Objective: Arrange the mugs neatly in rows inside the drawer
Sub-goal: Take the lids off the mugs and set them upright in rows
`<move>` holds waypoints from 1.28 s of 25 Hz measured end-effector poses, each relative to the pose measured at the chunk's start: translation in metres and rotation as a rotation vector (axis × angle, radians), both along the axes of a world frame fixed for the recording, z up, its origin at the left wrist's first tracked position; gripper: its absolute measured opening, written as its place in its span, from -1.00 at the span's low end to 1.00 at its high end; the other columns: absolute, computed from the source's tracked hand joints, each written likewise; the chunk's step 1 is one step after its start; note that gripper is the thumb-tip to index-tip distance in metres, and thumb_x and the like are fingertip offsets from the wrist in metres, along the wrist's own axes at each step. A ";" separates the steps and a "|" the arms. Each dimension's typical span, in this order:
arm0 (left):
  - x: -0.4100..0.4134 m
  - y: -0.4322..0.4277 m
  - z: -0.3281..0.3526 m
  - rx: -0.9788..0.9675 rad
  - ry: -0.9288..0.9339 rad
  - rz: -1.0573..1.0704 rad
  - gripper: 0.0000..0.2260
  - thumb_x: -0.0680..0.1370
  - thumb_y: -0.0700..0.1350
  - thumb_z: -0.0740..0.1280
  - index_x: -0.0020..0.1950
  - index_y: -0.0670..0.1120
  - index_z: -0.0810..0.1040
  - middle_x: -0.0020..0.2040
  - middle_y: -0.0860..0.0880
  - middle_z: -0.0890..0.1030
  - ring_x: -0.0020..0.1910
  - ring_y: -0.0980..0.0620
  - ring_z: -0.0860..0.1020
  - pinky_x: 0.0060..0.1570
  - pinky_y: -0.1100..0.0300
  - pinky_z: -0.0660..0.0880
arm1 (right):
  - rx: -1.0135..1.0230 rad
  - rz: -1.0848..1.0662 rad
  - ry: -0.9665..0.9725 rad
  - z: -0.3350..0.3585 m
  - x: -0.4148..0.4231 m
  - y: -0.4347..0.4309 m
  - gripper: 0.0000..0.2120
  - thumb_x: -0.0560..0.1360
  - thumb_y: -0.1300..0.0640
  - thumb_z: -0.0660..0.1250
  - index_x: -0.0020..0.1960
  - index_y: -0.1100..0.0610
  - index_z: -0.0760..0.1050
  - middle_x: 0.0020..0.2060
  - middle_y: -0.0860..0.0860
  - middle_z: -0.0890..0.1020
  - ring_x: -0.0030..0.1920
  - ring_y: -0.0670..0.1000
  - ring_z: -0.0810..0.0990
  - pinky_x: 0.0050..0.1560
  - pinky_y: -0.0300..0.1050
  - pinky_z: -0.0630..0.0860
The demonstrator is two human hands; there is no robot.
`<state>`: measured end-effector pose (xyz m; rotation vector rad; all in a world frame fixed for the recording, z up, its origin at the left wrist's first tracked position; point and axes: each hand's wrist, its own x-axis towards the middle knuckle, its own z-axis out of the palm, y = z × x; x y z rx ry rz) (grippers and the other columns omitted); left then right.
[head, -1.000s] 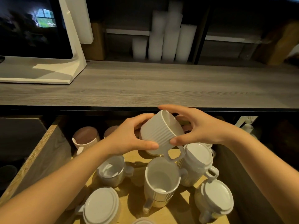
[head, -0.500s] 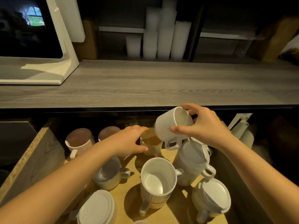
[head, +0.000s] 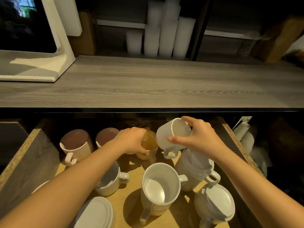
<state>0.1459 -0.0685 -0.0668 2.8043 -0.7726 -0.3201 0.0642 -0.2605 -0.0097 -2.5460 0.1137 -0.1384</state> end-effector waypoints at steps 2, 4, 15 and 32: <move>0.001 0.010 0.001 -0.001 0.010 0.014 -0.55 0.39 0.10 0.45 0.20 -0.01 0.44 0.06 0.02 0.55 -0.02 0.07 0.54 -0.10 0.20 0.53 | -0.034 0.043 0.051 -0.001 0.002 0.007 -0.22 0.33 -0.15 0.46 0.44 0.07 0.26 0.25 0.05 0.51 0.15 0.01 0.50 0.07 -0.10 0.53; 0.002 0.016 0.001 -0.006 0.037 0.032 -0.56 0.41 0.07 0.45 0.21 -0.02 0.44 0.06 0.01 0.55 -0.01 0.06 0.54 -0.05 0.18 0.54 | -0.085 0.067 0.107 -0.005 0.007 0.016 -0.28 0.36 -0.12 0.46 0.41 0.08 0.29 0.23 0.06 0.52 0.13 0.01 0.51 0.03 -0.13 0.53; 0.011 0.029 0.002 -0.073 0.197 0.093 -0.70 0.42 0.03 0.45 0.06 0.01 0.44 -0.04 0.01 0.55 -0.11 0.08 0.54 -0.09 0.22 0.53 | -0.446 0.161 0.342 -0.031 0.066 0.020 -0.43 0.33 0.05 0.52 0.30 0.05 0.45 0.08 0.07 0.59 0.04 0.09 0.59 -0.05 -0.14 0.58; 0.011 0.068 0.007 0.125 -0.015 0.244 -0.72 0.51 0.03 0.33 0.17 -0.04 0.48 -0.14 0.05 0.46 -0.16 0.10 0.48 -0.17 0.27 0.45 | -0.498 0.173 0.420 -0.051 0.076 0.014 -0.38 0.32 -0.04 0.51 0.31 0.04 0.41 0.12 0.05 0.57 0.07 0.06 0.56 -0.04 -0.17 0.52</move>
